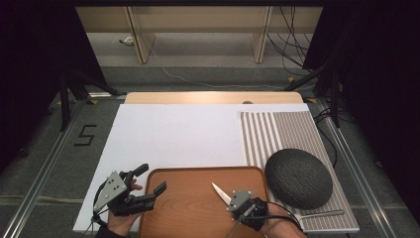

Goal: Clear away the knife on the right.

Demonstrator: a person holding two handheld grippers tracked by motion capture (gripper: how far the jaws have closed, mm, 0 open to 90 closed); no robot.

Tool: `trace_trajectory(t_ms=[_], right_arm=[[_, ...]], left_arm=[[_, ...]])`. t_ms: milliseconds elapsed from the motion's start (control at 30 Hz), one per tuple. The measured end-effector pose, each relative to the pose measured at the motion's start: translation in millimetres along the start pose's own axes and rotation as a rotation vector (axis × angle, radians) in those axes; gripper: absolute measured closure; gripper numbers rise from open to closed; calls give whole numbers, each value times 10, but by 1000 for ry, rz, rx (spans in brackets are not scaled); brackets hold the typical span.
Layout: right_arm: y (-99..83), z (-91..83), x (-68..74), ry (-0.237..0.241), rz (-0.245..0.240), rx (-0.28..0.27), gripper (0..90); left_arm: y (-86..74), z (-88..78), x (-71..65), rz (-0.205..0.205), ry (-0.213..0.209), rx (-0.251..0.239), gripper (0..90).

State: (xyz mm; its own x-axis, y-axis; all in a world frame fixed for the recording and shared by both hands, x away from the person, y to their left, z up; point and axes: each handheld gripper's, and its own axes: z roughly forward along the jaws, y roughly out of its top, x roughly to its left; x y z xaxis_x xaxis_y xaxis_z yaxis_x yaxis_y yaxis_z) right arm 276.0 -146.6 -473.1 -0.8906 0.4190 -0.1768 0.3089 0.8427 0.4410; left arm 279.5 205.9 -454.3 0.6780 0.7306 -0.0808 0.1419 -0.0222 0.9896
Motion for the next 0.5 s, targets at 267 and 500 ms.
trace_trajectory(t_ms=[267, 500], right_arm=[[-75, -26, -100, -22, 39, 8, 900], [-113, -49, -151, -33, 57, 16, 900]], left_arm=[[2, -2, -2, 4, -3, 0, 165], [1, -3, -1, 3, -2, 1, 166]])
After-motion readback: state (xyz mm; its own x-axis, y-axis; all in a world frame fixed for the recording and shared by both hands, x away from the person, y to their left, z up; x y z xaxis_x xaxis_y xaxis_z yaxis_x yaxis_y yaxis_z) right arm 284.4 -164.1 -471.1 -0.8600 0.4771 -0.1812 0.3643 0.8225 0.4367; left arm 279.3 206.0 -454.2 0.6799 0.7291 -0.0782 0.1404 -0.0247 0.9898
